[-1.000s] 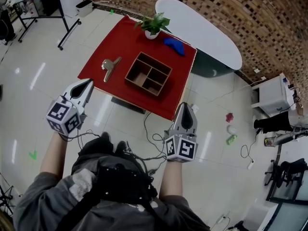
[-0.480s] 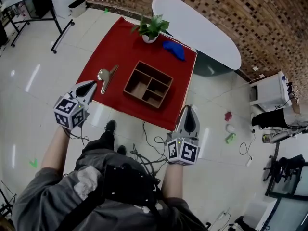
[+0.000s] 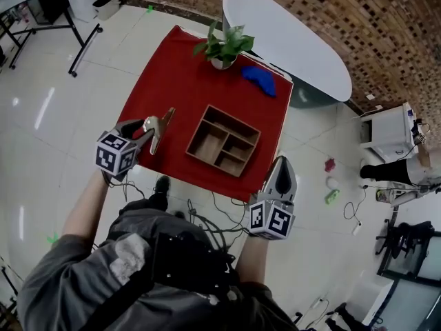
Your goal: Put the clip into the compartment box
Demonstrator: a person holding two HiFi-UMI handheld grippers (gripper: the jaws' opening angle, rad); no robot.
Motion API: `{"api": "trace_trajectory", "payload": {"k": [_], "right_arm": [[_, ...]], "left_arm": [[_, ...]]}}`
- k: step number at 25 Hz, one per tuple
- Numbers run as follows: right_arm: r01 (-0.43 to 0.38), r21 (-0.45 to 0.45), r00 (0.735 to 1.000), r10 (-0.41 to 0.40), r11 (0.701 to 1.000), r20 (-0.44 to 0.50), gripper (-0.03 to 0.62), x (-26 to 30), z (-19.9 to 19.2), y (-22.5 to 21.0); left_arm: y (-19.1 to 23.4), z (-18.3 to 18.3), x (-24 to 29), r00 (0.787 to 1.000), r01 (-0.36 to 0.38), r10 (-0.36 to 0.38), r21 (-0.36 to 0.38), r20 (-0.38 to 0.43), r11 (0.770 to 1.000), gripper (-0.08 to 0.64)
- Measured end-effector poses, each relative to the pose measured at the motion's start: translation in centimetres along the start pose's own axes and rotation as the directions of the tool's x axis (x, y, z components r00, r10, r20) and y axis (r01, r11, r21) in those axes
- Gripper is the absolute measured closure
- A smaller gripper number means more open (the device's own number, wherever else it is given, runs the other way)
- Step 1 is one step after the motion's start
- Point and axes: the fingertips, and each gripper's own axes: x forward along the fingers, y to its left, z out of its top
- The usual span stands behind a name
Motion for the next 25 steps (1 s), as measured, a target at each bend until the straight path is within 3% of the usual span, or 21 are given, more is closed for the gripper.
{"api": "trace_trajectory", "payload": {"k": [6,12,15,18,23,25], "right_arm": [[0.057,-0.01,0.998,-0.058,0.998,-0.038,0.583,4.0,-0.6,-1.1],[0.104,-0.007,0.993,-0.105,0.995,-0.058,0.583,6.3,-1.5,-1.2],[0.117,-0.003,0.991,-0.117,0.993,-0.066,0.583,6.9,-1.9,-1.0],[0.127,-0.002,0.989,-0.127,0.992,-0.072,0.583,7.4,-2.3,-1.0],[0.132,0.001,0.988,-0.131,0.991,-0.079,0.583,7.8,-2.9,-1.4],[0.128,-0.002,0.989,-0.128,0.992,-0.077,0.583,7.9,-2.8,-1.8]], "left_arm": [[3.7,-0.2,5.1,0.99,0.026,-0.033,-0.047,-0.14,0.999,0.347],[5.0,-1.8,8.2,0.954,0.094,-0.12,-0.107,-0.276,0.99,0.347],[4.7,-1.8,9.0,0.938,0.142,-0.178,-0.139,-0.297,0.98,0.359],[3.9,-1.6,9.6,0.92,0.195,-0.232,-0.145,-0.315,0.97,0.45],[3.2,-1.4,10.6,0.891,0.258,-0.336,-0.267,-0.305,0.929,0.496],[2.8,-1.2,10.6,0.89,0.27,-0.345,-0.264,-0.299,0.926,0.497]]}}
